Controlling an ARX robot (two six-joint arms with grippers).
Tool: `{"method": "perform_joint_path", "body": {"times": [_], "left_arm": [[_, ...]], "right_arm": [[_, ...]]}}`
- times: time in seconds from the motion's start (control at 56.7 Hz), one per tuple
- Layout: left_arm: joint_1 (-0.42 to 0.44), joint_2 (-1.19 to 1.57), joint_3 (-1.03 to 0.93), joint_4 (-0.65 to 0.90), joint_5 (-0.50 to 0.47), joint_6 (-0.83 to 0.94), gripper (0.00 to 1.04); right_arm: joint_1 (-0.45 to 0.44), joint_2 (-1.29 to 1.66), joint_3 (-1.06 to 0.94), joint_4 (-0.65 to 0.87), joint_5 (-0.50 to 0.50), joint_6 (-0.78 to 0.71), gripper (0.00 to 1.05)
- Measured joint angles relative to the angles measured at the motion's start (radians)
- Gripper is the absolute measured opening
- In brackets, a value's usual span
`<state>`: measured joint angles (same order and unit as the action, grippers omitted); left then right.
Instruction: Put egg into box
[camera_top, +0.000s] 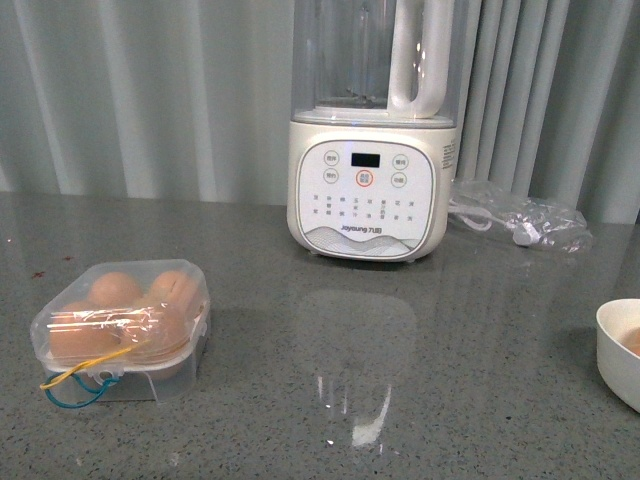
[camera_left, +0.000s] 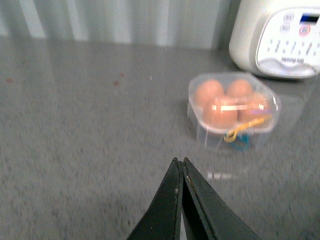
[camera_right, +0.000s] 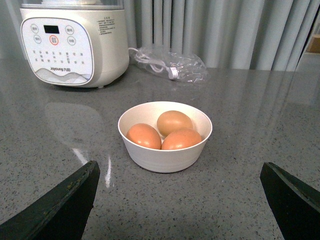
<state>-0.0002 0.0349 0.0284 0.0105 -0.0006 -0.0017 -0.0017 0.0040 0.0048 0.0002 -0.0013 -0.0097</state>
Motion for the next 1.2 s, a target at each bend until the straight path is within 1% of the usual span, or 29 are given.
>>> {"method": "perform_joint_path", "body": {"times": [0.37,0.406,0.476,0.564,0.759,0.917,0.953,1.023,1.2], "left_arm": [[0.000,-0.031,0.000,-0.010,0.000,0.000,0.04],[0.000,-0.031,0.000,-0.010,0.000,-0.001,0.07],[0.000,-0.031,0.000,-0.010,0.000,-0.001,0.19],[0.000,-0.031,0.000,-0.010,0.000,-0.001,0.32],[0.000,-0.031,0.000,-0.010,0.000,-0.001,0.73],[0.000,-0.031,0.000,-0.010,0.000,-0.001,0.98],[0.000,-0.031,0.000,-0.010,0.000,0.000,1.00],[0.000,-0.031,0.000,-0.010,0.000,0.000,0.97],[0.000,-0.031,0.000,-0.010,0.000,0.000,0.98]], "right_arm": [[0.000,0.000,0.000,0.000,0.000,0.000,0.98],[0.000,0.000,0.000,0.000,0.000,0.000,0.98],[0.000,0.000,0.000,0.000,0.000,0.000,0.98],[0.000,0.000,0.000,0.000,0.000,0.000,0.98],[0.000,0.000,0.000,0.000,0.000,0.000,0.98],[0.000,0.000,0.000,0.000,0.000,0.000,0.98],[0.000,0.000,0.000,0.000,0.000,0.000,0.98],[0.000,0.000,0.000,0.000,0.000,0.000,0.98],[0.000,0.000,0.000,0.000,0.000,0.000,0.98]]}}
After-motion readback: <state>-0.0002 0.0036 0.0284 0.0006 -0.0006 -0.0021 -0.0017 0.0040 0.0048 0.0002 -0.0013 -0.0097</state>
